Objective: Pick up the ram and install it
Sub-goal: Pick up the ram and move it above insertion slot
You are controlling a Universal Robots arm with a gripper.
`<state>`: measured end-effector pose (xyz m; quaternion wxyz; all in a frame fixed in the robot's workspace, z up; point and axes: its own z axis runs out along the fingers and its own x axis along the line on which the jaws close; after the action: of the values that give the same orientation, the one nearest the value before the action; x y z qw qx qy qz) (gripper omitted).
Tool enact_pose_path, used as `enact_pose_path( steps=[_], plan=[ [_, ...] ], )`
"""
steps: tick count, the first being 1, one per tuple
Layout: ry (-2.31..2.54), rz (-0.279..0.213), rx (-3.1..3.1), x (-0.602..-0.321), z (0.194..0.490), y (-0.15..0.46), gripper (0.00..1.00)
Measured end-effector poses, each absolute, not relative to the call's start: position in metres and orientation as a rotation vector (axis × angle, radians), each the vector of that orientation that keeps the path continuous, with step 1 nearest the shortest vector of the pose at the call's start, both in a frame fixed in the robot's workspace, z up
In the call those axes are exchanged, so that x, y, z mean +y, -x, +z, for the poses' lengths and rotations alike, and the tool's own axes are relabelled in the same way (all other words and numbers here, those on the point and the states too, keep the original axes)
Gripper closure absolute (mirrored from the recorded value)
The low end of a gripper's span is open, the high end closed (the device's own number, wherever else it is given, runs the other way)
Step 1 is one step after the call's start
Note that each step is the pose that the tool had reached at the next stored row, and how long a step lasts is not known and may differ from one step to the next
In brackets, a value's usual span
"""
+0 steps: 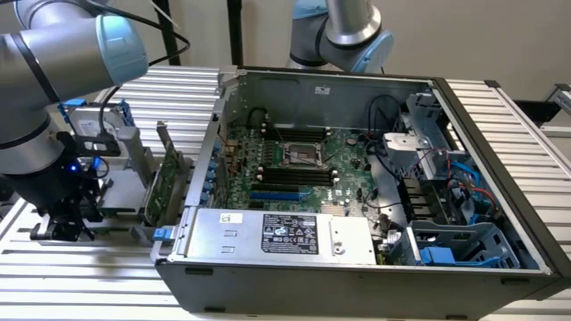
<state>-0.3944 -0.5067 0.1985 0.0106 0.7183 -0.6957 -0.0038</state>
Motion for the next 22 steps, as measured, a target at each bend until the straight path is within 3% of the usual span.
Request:
enact_pose_path(
  steps=[8,9,22],
  plan=[
    [-2.243,-0.018,-2.172,-0.5067,0.1978,0.3932,0.0],
    [-2.244,-0.019,-2.173,-0.5067,0.1978,0.3932,1.0],
    [-2.243,-0.023,-2.176,-0.5085,0.1976,0.3932,1.0]
  ],
)
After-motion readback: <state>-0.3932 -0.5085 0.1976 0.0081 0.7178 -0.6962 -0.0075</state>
